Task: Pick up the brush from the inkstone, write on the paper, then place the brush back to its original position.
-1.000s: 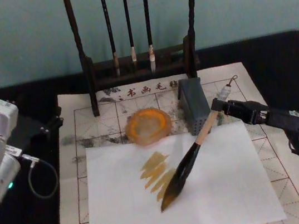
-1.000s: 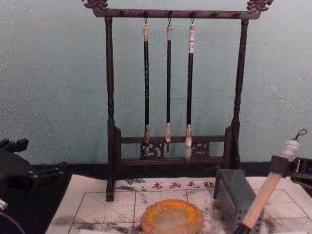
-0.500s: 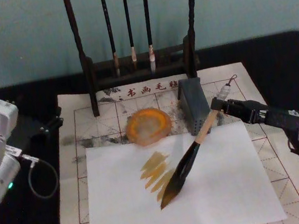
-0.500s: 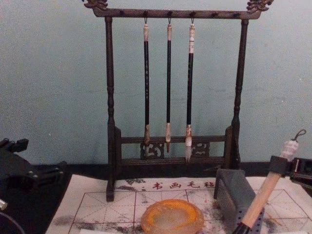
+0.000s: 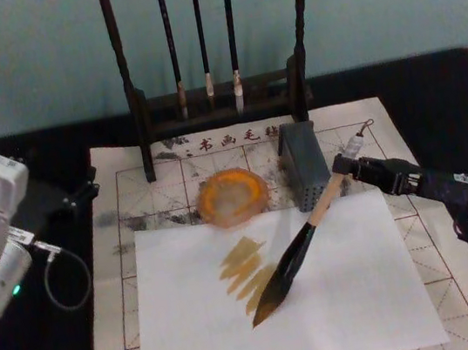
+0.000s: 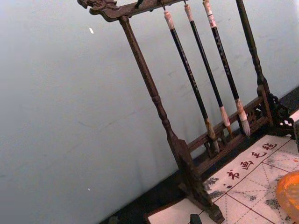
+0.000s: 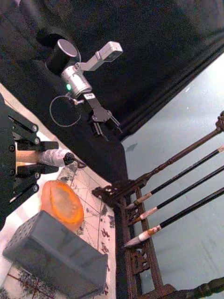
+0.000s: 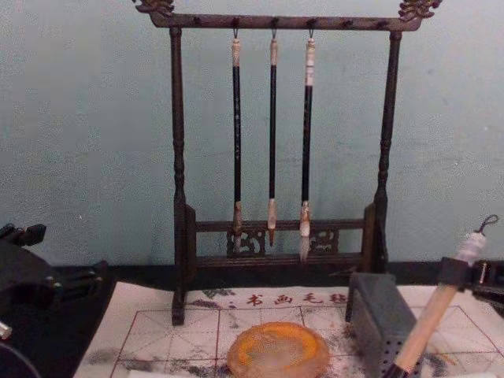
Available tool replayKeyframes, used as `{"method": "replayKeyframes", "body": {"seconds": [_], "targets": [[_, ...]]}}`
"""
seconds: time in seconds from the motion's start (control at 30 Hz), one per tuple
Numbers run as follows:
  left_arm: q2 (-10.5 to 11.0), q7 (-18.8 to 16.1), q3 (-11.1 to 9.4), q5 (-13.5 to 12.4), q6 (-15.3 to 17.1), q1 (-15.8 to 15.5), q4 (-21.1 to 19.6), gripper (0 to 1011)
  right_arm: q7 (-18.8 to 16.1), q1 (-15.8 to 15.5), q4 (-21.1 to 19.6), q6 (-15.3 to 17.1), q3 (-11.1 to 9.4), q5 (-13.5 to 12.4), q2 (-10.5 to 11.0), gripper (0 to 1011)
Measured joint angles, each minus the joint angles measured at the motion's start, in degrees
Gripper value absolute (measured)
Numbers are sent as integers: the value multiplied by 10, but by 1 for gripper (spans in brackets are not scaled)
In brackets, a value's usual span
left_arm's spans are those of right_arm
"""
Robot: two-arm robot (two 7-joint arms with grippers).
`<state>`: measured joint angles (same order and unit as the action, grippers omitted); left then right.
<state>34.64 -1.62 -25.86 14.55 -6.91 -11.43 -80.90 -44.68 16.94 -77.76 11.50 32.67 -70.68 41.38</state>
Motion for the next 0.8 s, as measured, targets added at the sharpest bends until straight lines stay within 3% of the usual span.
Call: {"method": "replayKeyframes", "body": {"seconds": [0.8], "targets": [[0, 0, 0, 0, 0, 0, 0, 1001, 13, -15, 4, -12, -24, -6, 9, 182]]}}
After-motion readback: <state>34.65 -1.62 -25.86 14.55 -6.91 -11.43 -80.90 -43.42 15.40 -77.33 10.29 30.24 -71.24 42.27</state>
